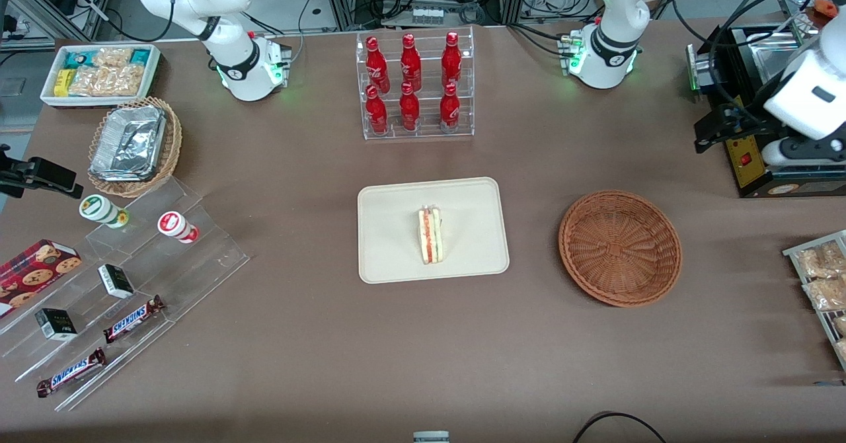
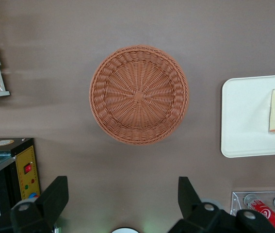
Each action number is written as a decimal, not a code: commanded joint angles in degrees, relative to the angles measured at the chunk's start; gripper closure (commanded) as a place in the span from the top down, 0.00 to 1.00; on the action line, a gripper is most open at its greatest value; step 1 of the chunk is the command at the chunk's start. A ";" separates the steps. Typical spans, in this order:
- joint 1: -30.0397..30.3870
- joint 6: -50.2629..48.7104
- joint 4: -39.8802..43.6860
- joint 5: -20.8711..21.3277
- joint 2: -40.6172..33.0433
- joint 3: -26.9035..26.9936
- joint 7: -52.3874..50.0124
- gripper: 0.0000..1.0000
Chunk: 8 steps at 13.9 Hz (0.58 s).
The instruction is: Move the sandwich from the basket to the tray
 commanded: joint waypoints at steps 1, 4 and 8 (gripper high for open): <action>-2.48 0.33 1.45 -0.24 0.82 1.59 0.66 1.00; -2.48 0.51 3.40 -0.06 1.80 1.59 1.01 1.00; -2.48 0.60 3.40 1.17 2.24 2.64 1.19 1.00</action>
